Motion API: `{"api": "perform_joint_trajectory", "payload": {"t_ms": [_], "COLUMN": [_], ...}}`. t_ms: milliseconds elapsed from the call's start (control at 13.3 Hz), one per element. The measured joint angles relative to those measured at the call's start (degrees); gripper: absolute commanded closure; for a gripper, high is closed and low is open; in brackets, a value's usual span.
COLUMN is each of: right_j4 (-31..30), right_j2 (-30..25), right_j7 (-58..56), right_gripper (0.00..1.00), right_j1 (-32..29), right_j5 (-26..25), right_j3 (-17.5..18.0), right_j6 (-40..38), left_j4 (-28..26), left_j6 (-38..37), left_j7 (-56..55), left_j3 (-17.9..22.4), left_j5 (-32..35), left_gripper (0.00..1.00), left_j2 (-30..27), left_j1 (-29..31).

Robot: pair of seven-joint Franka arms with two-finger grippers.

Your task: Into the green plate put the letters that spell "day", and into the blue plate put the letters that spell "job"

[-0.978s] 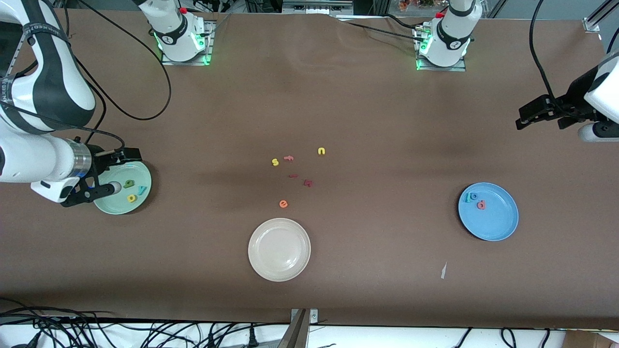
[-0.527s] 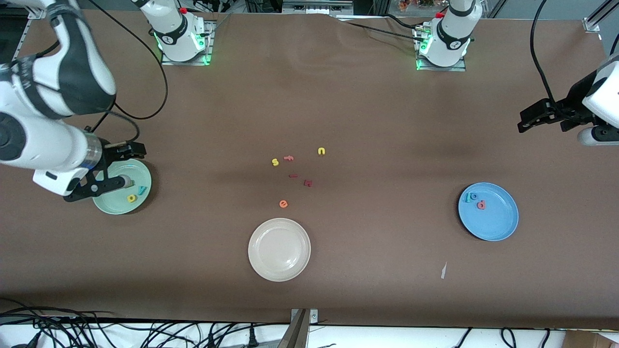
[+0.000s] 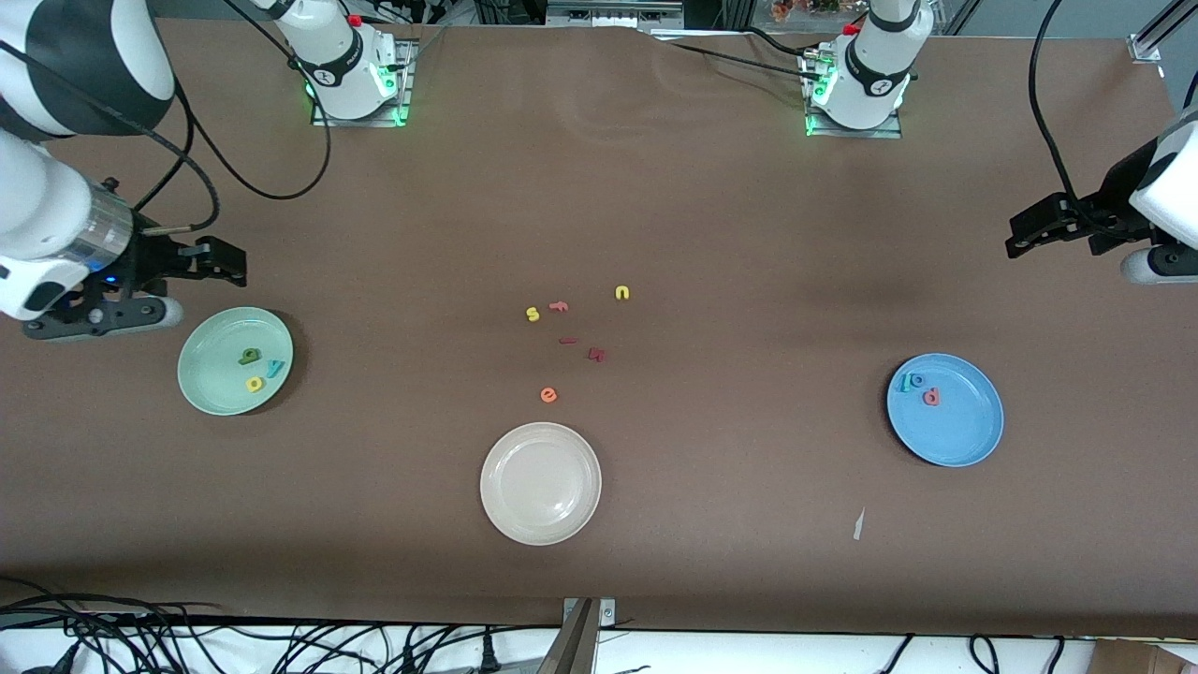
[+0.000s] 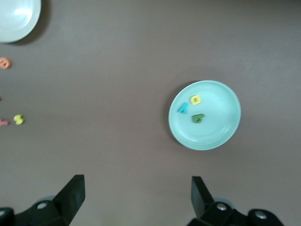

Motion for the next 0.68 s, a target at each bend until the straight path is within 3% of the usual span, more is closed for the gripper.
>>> {"api": "perform_joint_trajectory", "payload": {"t_ms": [376, 677], "right_j4": [-6.8, -8.53], "right_j2": [-9.28, -11.01], "right_j7": [0.14, 0.16], "right_gripper": [0.0, 0.0], "right_j1": [1.93, 1.96], "right_j5": [1.17, 3.65], "right_j3": [-3.54, -6.12], "right_j6": [1.29, 0.47], "left_j4": [-0.01, -0.01], "left_j6": [-0.02, -0.1], "left_j7": [0.0, 0.0], "left_j3": [0.0, -0.02], "left_j5": [0.01, 0.01], "left_gripper": [0.0, 0.0], "left_j2": [0.06, 0.09], "left_j1": [0.0, -0.02]}}
